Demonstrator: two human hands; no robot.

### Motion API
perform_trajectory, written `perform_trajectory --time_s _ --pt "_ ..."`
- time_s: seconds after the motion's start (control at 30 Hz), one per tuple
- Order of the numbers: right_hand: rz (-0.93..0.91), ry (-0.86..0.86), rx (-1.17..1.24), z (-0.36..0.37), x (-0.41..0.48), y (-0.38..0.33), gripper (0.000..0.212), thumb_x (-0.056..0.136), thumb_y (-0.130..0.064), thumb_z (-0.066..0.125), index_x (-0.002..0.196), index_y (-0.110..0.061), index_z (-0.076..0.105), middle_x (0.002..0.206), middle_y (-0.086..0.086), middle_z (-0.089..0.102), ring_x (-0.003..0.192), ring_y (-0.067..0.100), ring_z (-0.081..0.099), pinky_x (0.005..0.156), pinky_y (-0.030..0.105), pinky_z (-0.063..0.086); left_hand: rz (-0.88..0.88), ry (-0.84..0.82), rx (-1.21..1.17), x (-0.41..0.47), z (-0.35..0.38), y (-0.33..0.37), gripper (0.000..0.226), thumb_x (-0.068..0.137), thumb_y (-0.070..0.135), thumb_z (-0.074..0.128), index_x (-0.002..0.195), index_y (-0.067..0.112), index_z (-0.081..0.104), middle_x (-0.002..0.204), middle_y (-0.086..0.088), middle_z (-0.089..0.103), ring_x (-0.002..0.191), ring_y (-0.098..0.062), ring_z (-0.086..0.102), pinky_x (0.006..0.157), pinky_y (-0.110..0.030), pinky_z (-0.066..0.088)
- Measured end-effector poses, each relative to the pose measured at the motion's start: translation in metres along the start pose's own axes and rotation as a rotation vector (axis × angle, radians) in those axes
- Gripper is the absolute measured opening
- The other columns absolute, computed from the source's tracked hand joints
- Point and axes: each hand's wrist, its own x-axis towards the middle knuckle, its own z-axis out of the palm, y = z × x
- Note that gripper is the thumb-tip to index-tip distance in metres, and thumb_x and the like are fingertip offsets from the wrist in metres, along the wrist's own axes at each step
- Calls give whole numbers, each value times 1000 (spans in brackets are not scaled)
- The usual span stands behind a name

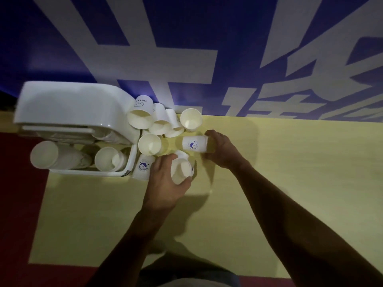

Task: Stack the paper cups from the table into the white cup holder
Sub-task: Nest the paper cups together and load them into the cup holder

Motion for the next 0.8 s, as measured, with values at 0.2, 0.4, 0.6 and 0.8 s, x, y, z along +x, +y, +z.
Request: perform_trajectory --time_s 0.2,0.4,0.6,0.8 --pt "-57 181 116 -14 -38 -2 75 75 -30 83 138 -10 48 129 9 59 109 24 58 86 37 53 -2 6 -70 2 -12 3 68 76 42 86 135 27 56 127 14 52 118 -7 46 95 -21 34" --pt "-98 400 128 -29 -92 -45 74 79 -54 80 138 -18 52 129 -5 57 109 10 55 83 23 50 98 38 -39 7 -29 1 68 73 41 90 131 20 60 126 4 61 119 -17 54 93 -27 41" --pt "-64 441 159 -14 -122 -94 77 76 -62 79 138 -25 54 127 -12 57 105 7 57 77 22 50 160 16 -67 5 -63 -12 68 72 43 89 130 25 59 130 8 58 121 -15 52 95 -33 47" --pt "-52 476 212 23 -130 -152 76 75 -59 83 138 -25 56 125 -15 57 105 5 58 78 22 51 204 20 -85 -4 -116 -54 71 71 41 90 133 22 61 134 6 56 125 -13 51 100 -24 42"
